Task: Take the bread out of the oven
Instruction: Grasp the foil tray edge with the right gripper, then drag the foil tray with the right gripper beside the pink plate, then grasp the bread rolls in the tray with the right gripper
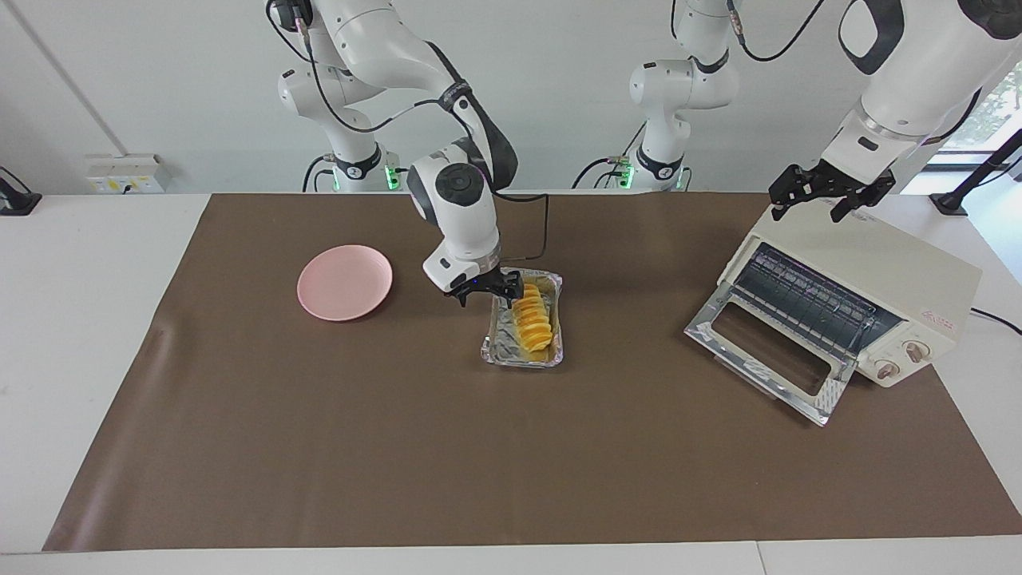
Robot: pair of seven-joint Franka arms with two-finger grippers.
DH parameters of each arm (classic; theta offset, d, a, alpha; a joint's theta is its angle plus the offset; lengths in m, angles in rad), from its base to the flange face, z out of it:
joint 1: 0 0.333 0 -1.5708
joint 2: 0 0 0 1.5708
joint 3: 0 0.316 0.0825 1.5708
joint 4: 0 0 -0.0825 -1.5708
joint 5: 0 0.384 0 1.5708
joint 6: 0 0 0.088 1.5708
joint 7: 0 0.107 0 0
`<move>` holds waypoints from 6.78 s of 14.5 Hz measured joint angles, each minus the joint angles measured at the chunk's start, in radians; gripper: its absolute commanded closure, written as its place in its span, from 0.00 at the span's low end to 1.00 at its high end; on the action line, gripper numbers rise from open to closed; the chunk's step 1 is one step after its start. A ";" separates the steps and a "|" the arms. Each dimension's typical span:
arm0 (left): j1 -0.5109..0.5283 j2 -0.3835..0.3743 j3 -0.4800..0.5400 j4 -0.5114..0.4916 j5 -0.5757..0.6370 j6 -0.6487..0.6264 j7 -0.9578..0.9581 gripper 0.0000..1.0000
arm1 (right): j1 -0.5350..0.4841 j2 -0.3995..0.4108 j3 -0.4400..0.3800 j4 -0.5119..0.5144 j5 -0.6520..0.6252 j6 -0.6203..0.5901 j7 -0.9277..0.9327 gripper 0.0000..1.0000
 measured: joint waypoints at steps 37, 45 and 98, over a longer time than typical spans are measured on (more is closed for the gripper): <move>0.003 -0.053 0.000 -0.056 0.000 0.010 0.002 0.00 | -0.421 0.011 -0.013 0.107 0.090 -0.149 -0.766 1.00; 0.003 -0.053 0.000 -0.056 0.000 0.010 0.002 0.00 | -0.609 0.022 -0.017 0.090 0.090 -0.150 -0.925 1.00; 0.003 -0.053 0.001 -0.056 0.000 0.010 0.002 0.00 | -0.484 0.015 -0.013 -0.034 0.023 0.034 -1.020 1.00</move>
